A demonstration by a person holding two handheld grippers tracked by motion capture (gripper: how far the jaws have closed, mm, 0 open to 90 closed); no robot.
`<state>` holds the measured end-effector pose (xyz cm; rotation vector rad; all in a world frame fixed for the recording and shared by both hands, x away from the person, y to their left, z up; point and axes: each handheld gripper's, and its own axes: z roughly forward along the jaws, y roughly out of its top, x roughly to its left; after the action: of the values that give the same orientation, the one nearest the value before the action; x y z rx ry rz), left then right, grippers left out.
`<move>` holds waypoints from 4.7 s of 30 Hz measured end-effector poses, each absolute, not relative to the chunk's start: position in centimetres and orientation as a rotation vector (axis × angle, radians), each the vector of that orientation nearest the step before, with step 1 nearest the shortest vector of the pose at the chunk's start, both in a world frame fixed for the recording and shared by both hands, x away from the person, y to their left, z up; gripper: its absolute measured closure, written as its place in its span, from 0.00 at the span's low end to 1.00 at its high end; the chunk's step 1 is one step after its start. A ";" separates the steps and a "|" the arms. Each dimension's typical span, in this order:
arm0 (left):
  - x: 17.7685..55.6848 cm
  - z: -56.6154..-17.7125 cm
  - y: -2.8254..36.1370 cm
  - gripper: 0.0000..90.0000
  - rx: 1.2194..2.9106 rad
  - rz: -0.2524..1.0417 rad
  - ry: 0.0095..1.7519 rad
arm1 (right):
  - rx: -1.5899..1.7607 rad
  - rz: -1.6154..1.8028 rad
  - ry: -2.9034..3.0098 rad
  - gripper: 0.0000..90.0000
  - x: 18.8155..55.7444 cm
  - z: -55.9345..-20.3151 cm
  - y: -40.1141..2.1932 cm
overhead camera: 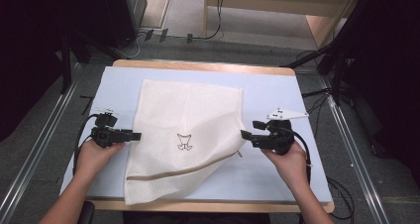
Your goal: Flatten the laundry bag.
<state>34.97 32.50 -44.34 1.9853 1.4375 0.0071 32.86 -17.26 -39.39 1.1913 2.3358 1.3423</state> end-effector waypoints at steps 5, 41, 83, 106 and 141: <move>35.2 -44.9 31.4 0.76 1.986 -0.020 1.441 | 1.174 1.235 2.446 0.66 34.2 -41.2 -15.2; 41.4 -44.0 32.8 0.80 1.902 0.108 1.449 | 1.309 1.097 2.420 0.67 44.2 -45.2 -12.7; 34.0 -44.8 31.0 0.79 2.038 0.078 1.424 | 1.154 1.118 2.487 0.78 36.0 -44.9 -14.1; 35.1 -44.0 30.9 1.00 2.001 0.020 1.363 | 1.197 1.022 2.531 0.98 36.7 -45.5 -13.3; 38.7 -43.1 32.7 0.53 1.924 0.154 1.366 | 1.256 1.163 2.400 0.55 39.4 -44.7 -15.7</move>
<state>38.75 32.73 -43.08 1.9238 1.3659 0.1537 39.43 -15.69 -44.68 1.2557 2.4003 1.1630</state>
